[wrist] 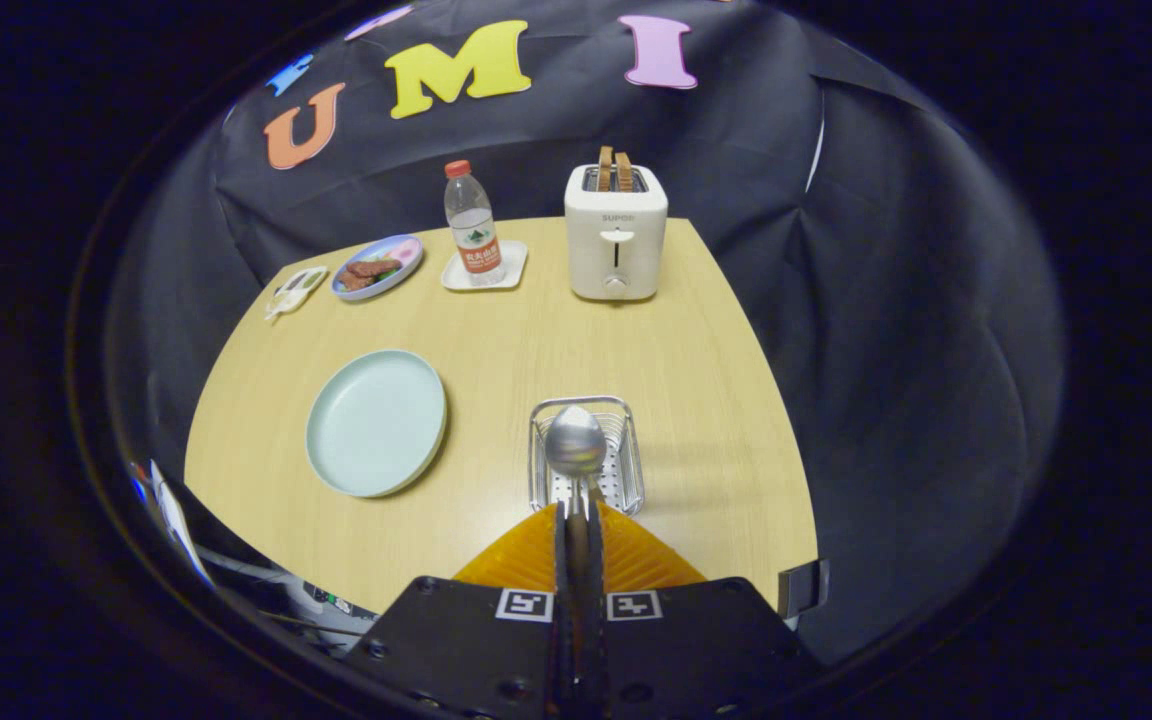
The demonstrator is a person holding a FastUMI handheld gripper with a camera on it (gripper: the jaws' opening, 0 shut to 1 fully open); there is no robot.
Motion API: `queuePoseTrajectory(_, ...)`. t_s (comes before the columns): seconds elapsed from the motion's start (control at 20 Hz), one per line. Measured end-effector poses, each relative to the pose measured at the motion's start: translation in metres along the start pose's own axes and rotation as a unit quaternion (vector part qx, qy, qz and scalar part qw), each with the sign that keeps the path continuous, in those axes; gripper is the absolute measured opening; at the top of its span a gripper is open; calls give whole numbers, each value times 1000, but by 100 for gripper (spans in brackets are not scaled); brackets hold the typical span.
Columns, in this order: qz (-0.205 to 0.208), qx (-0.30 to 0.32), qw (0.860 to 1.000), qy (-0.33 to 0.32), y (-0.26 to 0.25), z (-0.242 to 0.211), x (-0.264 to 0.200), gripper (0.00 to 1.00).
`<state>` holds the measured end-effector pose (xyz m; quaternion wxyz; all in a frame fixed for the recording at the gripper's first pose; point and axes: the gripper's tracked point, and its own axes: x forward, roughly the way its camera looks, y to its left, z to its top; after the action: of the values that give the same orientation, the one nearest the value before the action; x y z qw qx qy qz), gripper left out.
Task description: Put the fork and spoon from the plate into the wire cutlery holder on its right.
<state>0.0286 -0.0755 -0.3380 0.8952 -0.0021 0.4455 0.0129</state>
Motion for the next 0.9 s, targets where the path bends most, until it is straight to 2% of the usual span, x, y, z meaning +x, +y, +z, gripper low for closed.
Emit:
queuePoseTrajectory(0.1,3,3,1000,3,2,0,3,5)
queuePoseTrajectory(0.15,1,3,1000,-2,2,2,0,10)
queuePoseTrajectory(0.35,3,-13,999,-34,9,15,-4,12)
queuePoseTrajectory(0.45,6,-14,999,-52,15,24,-10,23)
queuePoseTrajectory(0.6,26,-3,996,-85,33,37,-28,32)
queuePoseTrajectory(0.75,51,13,990,-128,54,57,-54,52)
queuePoseTrajectory(0.9,56,10,982,-181,71,80,-82,64)
